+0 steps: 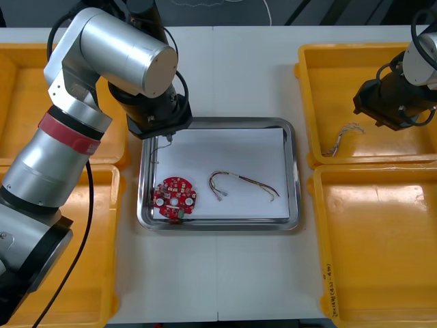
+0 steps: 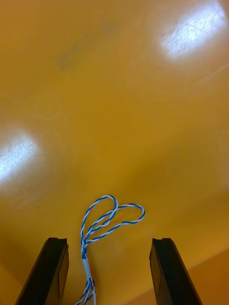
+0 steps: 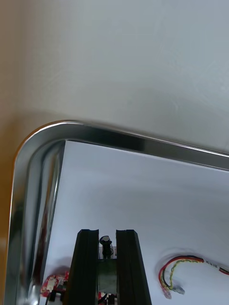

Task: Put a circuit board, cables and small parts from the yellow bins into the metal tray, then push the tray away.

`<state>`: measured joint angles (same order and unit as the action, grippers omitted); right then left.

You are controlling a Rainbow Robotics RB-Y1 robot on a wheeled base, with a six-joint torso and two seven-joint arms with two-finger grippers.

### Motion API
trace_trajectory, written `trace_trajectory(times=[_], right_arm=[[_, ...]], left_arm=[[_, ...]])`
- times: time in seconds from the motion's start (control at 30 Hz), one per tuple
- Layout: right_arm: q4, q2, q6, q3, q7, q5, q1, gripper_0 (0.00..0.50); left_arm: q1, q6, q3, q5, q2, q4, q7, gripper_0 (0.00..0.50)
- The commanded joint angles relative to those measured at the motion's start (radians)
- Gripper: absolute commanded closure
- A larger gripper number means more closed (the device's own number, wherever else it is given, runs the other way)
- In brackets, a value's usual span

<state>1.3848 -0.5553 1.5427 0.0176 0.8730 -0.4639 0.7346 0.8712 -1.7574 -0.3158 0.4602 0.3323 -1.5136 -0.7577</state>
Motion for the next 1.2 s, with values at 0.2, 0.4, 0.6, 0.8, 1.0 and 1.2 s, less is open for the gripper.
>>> trace_trajectory(times=[0.2, 0.4, 0.6, 0.8, 1.0, 1.2], right_arm=[[-0.026, 0.037, -0.023, -0.022, -0.086, -0.024, 0.022, 0.0], [-0.062, 0.048, -0.058, -0.022, -0.092, -0.039, 0.029, 0.001], [-0.092, 0.055, -0.093, -0.022, -0.097, -0.047, 0.031, 0.002], [-0.13, 0.06, -0.105, -0.022, -0.095, -0.055, 0.042, 0.002], [-0.178, 0.069, -0.113, -0.021, -0.098, -0.059, 0.062, 0.002], [-0.185, 0.069, -0.115, -0.022, -0.098, -0.068, 0.065, 0.23]], left_arm=[[0.028, 0.116, -0.042, -0.006, -0.052, 0.112, -0.089, 0.5], [0.028, 0.154, -0.074, -0.005, -0.061, 0.154, -0.091, 0.5], [0.028, 0.171, -0.091, -0.002, -0.061, 0.17, -0.087, 0.5], [0.026, 0.171, -0.091, 0.002, -0.061, 0.17, -0.089, 0.436], [0.026, 0.17, -0.091, 0.002, -0.061, 0.17, -0.084, 0.009], [0.028, 0.164, -0.088, 0.003, -0.059, 0.159, -0.084, 0.0]])
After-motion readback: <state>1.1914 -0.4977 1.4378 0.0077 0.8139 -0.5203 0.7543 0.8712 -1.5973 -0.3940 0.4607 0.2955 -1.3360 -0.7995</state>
